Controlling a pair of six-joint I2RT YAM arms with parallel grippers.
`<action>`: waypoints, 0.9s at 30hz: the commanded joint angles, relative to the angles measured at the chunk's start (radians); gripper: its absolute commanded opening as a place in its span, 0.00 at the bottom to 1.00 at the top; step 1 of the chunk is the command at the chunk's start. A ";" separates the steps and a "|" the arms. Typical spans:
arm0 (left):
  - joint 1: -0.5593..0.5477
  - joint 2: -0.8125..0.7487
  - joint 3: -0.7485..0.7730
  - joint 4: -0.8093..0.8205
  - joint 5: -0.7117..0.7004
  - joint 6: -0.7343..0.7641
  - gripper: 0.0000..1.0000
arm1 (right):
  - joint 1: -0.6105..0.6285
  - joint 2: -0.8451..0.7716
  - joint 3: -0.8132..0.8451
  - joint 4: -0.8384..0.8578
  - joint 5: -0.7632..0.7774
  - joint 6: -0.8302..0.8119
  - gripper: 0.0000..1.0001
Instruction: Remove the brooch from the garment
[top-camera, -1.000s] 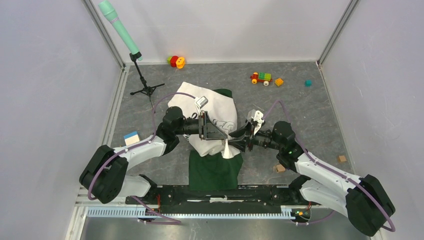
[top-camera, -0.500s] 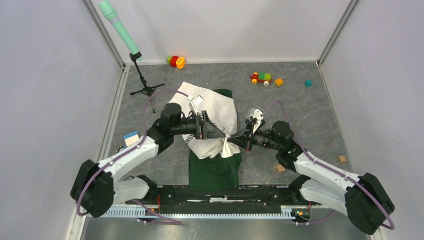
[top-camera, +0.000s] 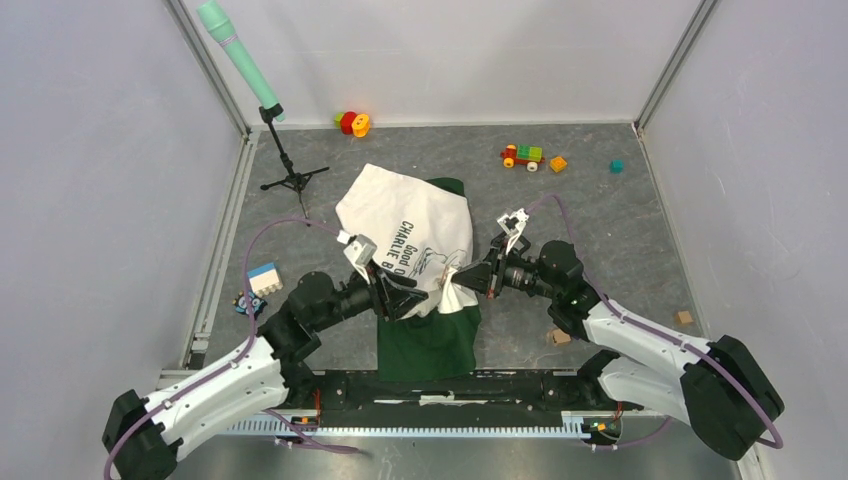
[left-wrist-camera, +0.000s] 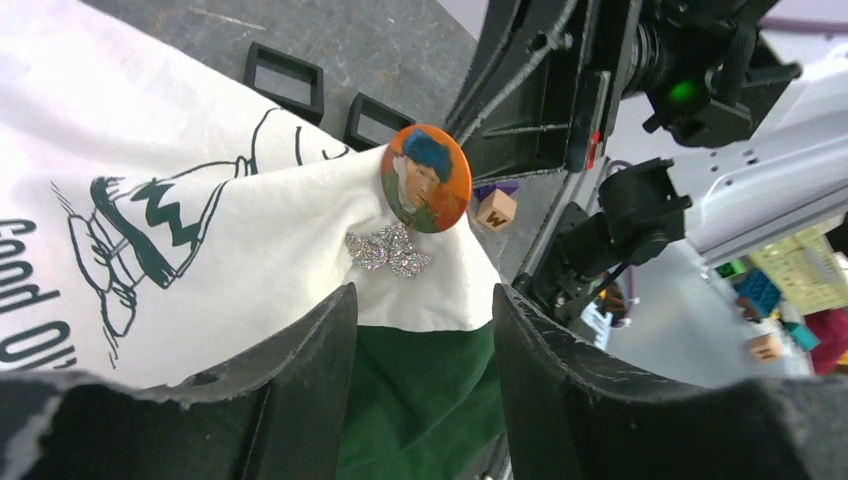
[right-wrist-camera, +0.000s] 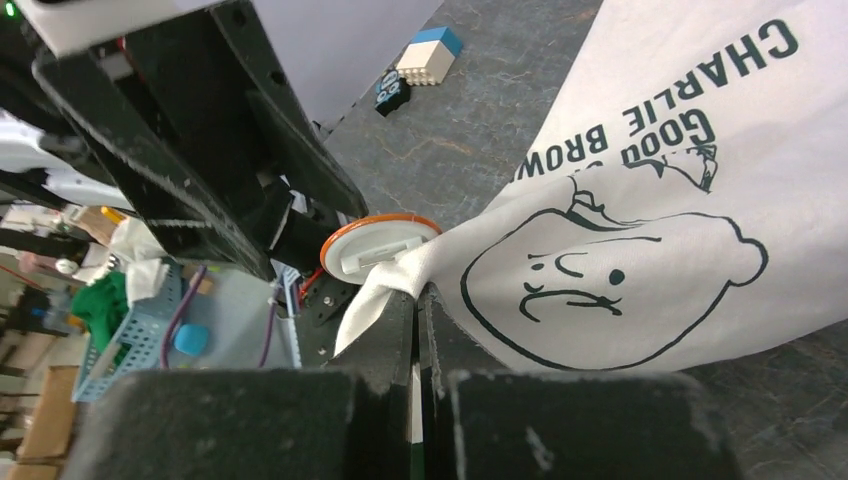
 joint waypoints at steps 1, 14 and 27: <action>-0.080 -0.038 -0.060 0.211 -0.184 0.173 0.56 | 0.006 0.018 0.035 0.104 0.014 0.133 0.00; -0.187 0.048 -0.151 0.481 -0.235 0.441 0.44 | 0.005 0.097 -0.005 0.301 -0.014 0.269 0.00; -0.197 0.129 -0.106 0.515 -0.224 0.499 0.40 | 0.006 0.159 -0.038 0.475 -0.059 0.365 0.00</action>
